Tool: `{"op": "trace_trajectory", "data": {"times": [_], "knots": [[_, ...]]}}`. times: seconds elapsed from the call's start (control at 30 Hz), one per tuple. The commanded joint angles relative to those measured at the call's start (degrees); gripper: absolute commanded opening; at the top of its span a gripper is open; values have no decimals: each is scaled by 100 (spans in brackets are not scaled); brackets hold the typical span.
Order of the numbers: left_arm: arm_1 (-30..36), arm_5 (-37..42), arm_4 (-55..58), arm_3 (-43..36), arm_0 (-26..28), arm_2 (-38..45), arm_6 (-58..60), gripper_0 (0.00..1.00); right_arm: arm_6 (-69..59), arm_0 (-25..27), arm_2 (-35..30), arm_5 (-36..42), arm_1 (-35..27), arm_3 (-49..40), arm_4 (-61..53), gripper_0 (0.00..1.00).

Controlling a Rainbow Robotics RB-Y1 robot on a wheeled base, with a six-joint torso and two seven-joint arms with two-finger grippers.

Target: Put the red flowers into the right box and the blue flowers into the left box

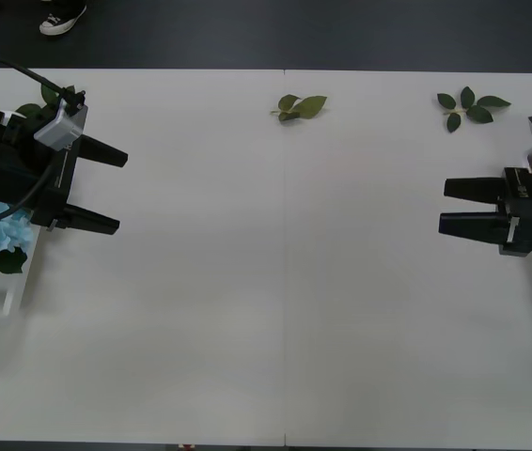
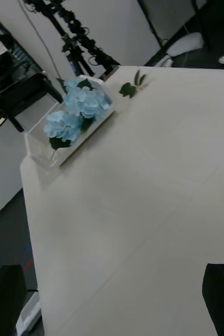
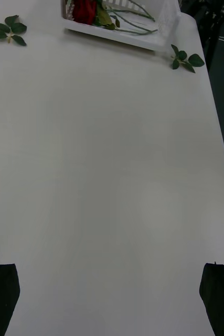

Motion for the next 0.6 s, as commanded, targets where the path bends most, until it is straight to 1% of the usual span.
{"op": "trace_trajectory", "data": {"times": [0.03, 0.17, 0.3, 0.4, 0.47, 0.6], "knots": [[221, 12, 9, -96, -110, 64, -27, 100, -5, -683, 459, 125, 129, 99, -33, 98], [221, 12, 9, -96, -110, 64, -27, 100, -5, -1430, 1276, 125, 305, 231, -174, 98], [221, 12, 9, -96, -110, 64, -27, 100, -5, -2001, 1707, 133, 551, 451, -174, 98], [221, 12, 9, -96, -110, 64, -27, 100, -5, -2247, 1856, 169, 745, 574, -174, 98], [221, 12, 9, -96, -110, 64, -27, 100, -5, -2335, 1865, 177, 912, 627, -174, 98], [221, 12, 9, -96, -110, 64, -27, 100, -5, -2441, 1865, 212, 1043, 644, -165, 98]]}}
